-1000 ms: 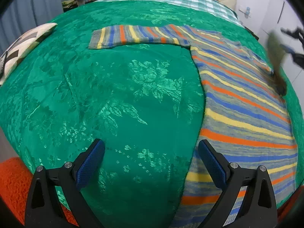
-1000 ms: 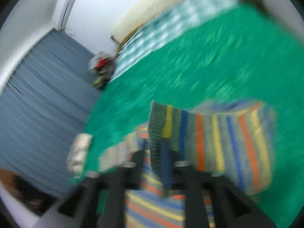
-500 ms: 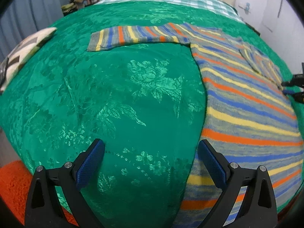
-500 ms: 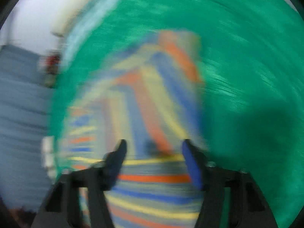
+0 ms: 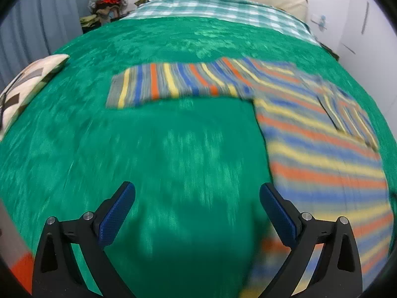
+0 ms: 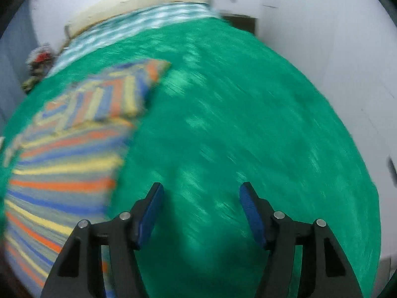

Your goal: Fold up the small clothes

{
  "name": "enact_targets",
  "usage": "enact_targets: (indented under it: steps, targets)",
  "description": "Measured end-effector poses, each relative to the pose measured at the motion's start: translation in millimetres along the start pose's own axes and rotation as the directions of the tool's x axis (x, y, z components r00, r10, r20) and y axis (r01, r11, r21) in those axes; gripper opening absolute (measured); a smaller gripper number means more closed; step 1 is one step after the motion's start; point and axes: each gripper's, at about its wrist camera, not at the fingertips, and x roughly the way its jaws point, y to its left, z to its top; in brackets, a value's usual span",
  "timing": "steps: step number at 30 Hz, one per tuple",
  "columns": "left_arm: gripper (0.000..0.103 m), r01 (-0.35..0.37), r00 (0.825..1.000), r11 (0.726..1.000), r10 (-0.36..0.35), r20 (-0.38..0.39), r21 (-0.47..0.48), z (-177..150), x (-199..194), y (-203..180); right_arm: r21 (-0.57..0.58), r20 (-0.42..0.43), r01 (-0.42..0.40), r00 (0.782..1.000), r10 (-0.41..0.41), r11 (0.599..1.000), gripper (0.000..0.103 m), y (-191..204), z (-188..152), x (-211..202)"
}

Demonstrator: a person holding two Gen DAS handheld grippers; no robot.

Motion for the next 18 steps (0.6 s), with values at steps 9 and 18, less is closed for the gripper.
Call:
enact_targets:
  steps: [9, 18]
  targets:
    - [0.103, -0.065, 0.998, 0.996, 0.065, 0.003, -0.055, 7, 65, 12, -0.041, 0.066, -0.002, 0.998, 0.005, 0.999, 0.091, 5, -15, 12]
    - [0.103, -0.039, 0.999, 0.997, 0.040, 0.009, -0.065, 5, 65, 18, -0.059, 0.086, 0.006, 0.996, -0.001, 0.998, 0.093, 6, -21, 9]
